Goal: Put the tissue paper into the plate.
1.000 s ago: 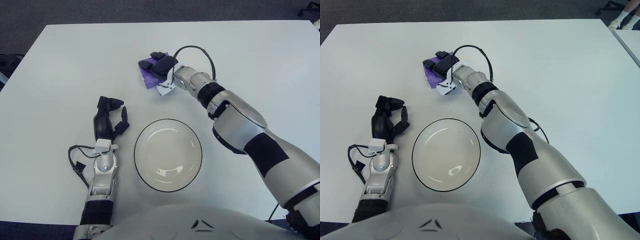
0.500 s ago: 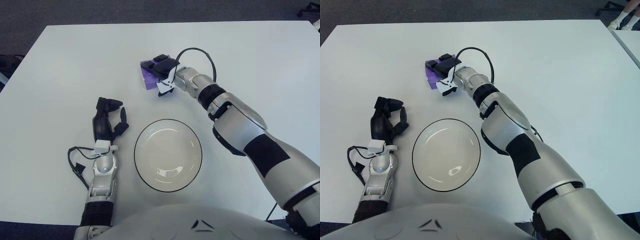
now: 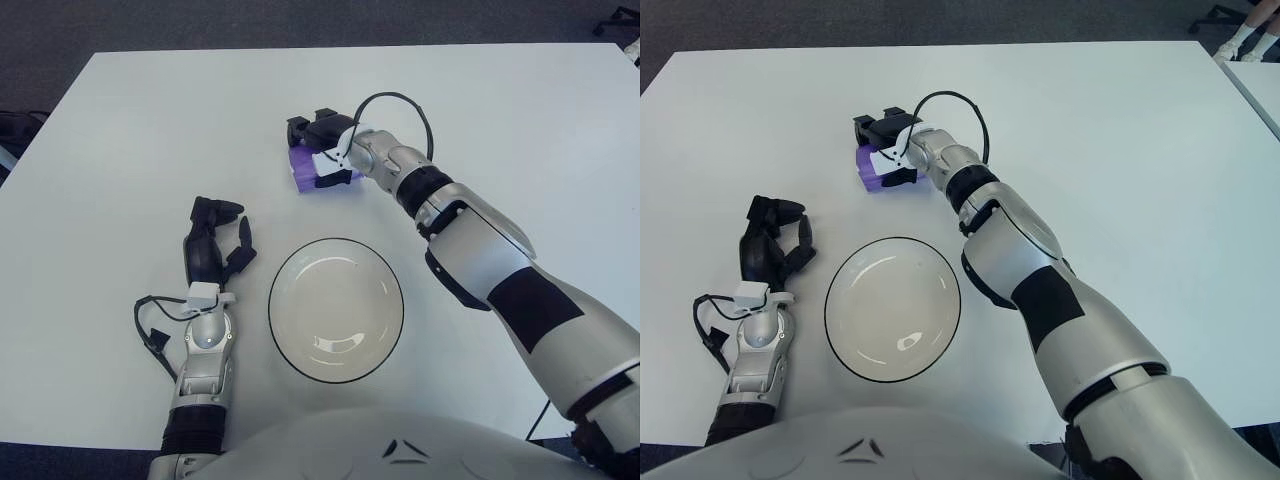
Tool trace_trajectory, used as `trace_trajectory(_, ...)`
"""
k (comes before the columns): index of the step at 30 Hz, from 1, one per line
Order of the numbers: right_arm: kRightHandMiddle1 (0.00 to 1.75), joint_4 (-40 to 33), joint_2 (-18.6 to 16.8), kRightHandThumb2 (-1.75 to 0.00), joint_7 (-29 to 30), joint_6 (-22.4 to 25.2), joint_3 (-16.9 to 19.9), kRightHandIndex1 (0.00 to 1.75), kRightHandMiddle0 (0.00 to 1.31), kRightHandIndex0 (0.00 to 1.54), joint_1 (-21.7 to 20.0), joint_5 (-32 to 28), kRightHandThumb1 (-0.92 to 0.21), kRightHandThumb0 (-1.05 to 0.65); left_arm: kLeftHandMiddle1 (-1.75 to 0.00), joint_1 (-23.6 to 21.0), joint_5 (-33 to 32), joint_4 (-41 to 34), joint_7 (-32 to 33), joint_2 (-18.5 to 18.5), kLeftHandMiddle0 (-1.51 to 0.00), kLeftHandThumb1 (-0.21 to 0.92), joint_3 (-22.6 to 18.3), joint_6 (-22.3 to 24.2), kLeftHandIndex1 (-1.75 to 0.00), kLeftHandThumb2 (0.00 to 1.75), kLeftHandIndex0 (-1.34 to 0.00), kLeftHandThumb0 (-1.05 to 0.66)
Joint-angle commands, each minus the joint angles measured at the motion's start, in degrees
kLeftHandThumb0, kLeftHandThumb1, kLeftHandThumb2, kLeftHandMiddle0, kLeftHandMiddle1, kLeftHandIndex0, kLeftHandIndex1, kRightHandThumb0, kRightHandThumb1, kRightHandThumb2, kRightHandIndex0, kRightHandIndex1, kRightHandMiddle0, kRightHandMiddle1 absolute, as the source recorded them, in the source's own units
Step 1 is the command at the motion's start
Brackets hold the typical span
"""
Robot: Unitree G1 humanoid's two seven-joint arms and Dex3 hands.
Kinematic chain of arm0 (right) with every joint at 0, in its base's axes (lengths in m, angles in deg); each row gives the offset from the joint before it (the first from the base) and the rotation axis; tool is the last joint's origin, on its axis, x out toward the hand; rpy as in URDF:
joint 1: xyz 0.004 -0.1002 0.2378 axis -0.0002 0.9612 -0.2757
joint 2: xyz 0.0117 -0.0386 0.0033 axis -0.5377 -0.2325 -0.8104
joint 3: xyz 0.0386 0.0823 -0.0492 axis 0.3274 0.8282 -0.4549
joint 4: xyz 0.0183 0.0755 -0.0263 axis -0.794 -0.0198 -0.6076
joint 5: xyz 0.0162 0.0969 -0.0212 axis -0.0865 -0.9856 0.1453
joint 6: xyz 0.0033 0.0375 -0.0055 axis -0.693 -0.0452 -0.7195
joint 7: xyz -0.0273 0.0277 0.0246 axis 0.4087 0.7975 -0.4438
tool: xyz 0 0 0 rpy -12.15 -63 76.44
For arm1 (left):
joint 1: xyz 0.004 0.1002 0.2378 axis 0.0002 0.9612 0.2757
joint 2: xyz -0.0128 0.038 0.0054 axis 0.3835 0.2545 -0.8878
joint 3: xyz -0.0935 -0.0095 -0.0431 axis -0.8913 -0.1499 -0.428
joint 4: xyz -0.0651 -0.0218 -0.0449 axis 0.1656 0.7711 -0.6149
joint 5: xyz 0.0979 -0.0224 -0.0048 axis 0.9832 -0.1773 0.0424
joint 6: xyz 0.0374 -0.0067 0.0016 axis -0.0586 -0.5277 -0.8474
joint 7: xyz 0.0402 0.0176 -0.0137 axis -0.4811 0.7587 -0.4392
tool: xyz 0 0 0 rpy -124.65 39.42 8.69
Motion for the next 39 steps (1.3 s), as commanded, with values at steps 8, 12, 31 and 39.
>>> trace_trajectory(8,1.74,2.3,0.3,-1.69,-5.6,-1.4,-0.6,1.74,0.64,0.85,5.8,0.0,0.01,-0.01,-1.71,6.1,0.1,5.5,-0.2,-0.6,-0.57,0.64,-0.2,1.3,-1.75,0.92,-0.36,-0.39)
trace_trajectory(12,1.75,2.2,0.5,-1.70,-5.2,-2.0,0.1,1.69,0.65,0.89,6.1,-0.6,0.04,-0.01,-1.73,6.0,0.0,5.6,-0.3,-0.6,-0.57,0.64,-0.3,1.2,-1.75,0.92,-0.37,-0.39)
trace_trajectory(31,1.75,0.3,3.3,-1.69,2.9,-9.8,4.7,1.49,0.70,1.00,6.2,-4.4,0.09,0.00,-1.75,6.0,-0.5,6.2,-0.2,-0.8,-0.58,0.61,-0.3,0.0,-1.75,0.96,-0.38,-0.39)
trace_trajectory(39,1.75,-2.5,5.2,-1.69,3.7,-16.8,8.6,1.53,0.68,0.98,4.2,-7.7,0.07,0.00,-1.75,5.9,-0.5,6.9,-0.1,-0.7,-0.58,0.61,-0.5,-0.2,-1.75,0.96,-0.38,-0.39)
